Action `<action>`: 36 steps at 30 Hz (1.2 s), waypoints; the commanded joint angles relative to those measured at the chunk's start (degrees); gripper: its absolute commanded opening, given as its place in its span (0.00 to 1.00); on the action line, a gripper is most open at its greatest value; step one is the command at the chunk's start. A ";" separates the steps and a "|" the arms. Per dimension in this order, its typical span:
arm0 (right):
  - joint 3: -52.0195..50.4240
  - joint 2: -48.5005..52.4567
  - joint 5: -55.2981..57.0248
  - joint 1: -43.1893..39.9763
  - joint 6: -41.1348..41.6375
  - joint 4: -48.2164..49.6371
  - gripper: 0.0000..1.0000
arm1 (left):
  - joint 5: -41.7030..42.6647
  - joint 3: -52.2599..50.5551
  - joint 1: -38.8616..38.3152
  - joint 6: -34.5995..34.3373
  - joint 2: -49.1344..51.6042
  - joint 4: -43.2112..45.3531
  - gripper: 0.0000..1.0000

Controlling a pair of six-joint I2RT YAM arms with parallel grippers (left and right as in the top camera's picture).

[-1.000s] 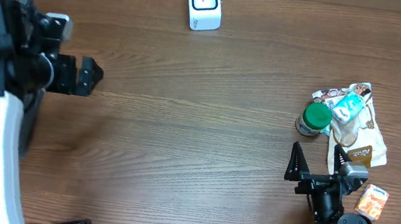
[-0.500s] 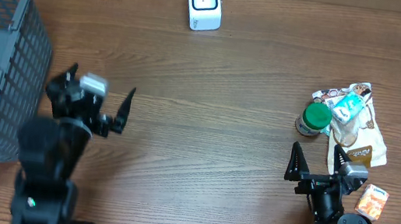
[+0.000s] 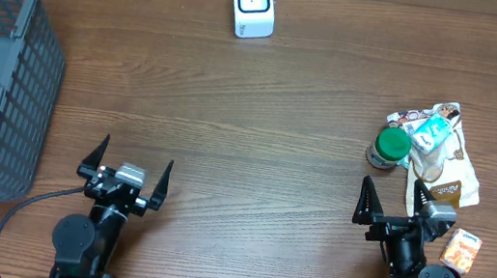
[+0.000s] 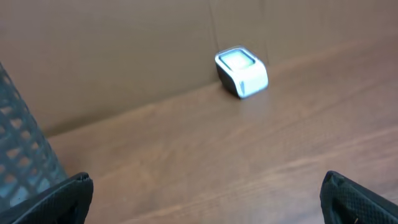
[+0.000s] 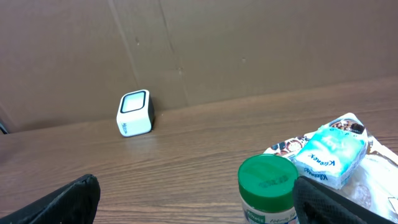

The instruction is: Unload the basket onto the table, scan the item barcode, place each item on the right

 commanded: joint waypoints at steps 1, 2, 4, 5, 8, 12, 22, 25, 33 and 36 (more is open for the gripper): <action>-0.63 -0.68 0.11 0.26 0.15 0.20 1.00 | 0.13 -0.22 -0.42 2.40 -3.48 -3.13 0.99; -0.63 -0.68 0.11 0.26 0.17 0.20 1.00 | 0.39 -0.22 -0.42 2.27 -4.68 -5.25 1.00; -0.63 -0.68 0.11 0.26 0.15 0.20 1.00 | 0.39 -0.20 -0.42 0.87 -6.99 -4.85 0.99; -0.63 -0.68 0.11 0.26 0.17 0.20 1.00 | 0.35 -0.22 -0.46 0.85 -8.13 -4.76 1.00; -0.63 -0.68 0.11 0.26 0.17 0.20 1.00 | 0.35 -0.20 -0.44 0.85 -7.87 -4.11 1.00; -0.63 -0.68 0.11 0.26 0.15 0.17 1.00 | 0.35 -0.20 -0.42 0.85 -7.80 -4.74 1.00; -0.63 -0.68 0.11 0.26 0.17 0.20 1.00 | 0.35 -0.20 -0.42 0.85 -7.78 -4.72 1.00; -0.63 -0.68 0.11 0.26 0.17 0.20 1.00 | 0.35 -0.20 -0.42 0.85 -7.78 -4.72 1.00; -0.63 -0.68 0.11 0.26 0.17 0.17 1.00 | 0.35 -0.20 -0.42 0.85 -7.78 -4.72 0.99; -0.63 -0.68 0.11 0.26 0.17 0.17 1.00 | 0.35 -0.20 -0.44 0.85 -7.78 -4.72 1.00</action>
